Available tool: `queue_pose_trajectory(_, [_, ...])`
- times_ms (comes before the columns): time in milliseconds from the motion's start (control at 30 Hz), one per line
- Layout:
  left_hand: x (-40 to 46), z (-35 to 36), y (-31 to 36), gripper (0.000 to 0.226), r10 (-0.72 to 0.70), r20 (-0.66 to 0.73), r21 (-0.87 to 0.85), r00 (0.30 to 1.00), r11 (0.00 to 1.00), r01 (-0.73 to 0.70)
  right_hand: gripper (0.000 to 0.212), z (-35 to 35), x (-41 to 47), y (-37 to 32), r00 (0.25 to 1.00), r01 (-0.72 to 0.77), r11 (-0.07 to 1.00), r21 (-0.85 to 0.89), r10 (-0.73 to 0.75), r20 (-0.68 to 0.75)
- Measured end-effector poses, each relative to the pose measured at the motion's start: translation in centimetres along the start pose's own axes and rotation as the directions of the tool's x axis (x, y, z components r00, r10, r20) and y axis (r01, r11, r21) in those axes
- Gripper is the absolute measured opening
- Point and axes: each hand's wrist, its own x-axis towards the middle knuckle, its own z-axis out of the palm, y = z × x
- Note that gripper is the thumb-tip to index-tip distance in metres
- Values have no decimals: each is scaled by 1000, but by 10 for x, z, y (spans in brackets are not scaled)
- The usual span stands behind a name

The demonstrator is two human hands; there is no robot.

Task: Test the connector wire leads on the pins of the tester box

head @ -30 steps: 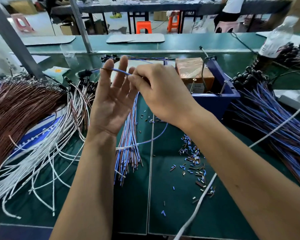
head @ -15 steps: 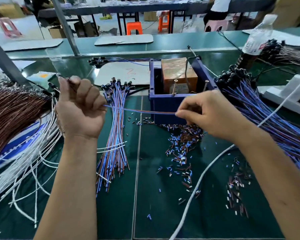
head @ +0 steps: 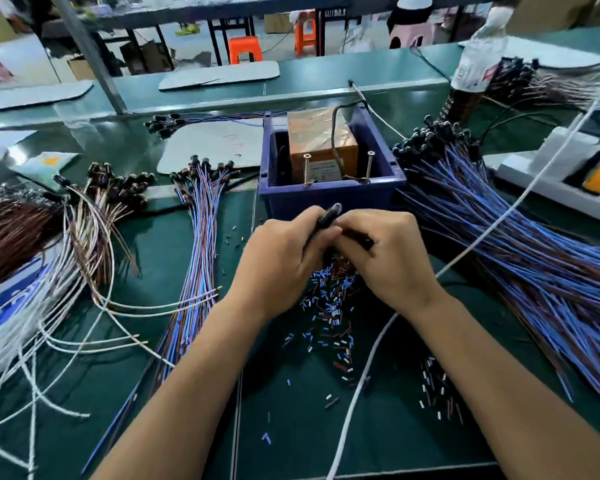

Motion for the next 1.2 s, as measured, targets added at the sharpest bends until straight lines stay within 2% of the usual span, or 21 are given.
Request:
queue_pose_trajectory(133, [0,-2,-8,41,-6,-52,35,999,999,8,22,-3,-2,7,972,-223,967,122,230,-50])
queue_pose_trajectory(267, [-1,-3,-17,37,-49,-131,41,990,998,55,14,-11,0,12,914,-362,841,403,406,-26])
queue_pose_trajectory(333, [-1,0,-18,36,-41,-124,2,991,999,42,15,-11,-1,12,909,-388,816,428,415,33])
queue_pose_trajectory(433, [-1,5,-15,18,0,-77,-102,997,995,-7,14,-6,-4,10,918,-394,837,380,381,114])
queue_pose_trajectory(533, [-2,7,-18,10,-19,-65,-188,998,982,6,13,-5,-3,11,895,-439,798,413,426,129])
queue_pose_trajectory(633, [-2,8,-20,14,-111,-60,-234,992,968,94,19,-4,-3,11,857,-493,732,471,502,117])
queue_pose_trajectory(733, [-2,7,-22,17,-175,2,-305,985,938,167,24,-4,-3,10,838,-520,692,501,527,142])
queue_pose_trajectory(900, [-2,2,-25,21,-216,81,-375,973,898,231,27,-4,-4,11,833,-537,691,484,526,173])
queue_pose_trajectory(1033, [-2,-6,-31,25,-275,49,-374,960,886,273,29,-14,-2,20,802,-523,654,547,595,56])
queue_pose_trajectory(1100, [-2,-9,-32,27,-306,13,-398,952,872,285,24,-17,-2,24,807,-512,679,527,590,24])
queue_pose_trajectory(1200, [-2,-7,-28,27,-302,22,-420,953,862,283,12,-7,-4,17,835,-499,703,507,547,64])
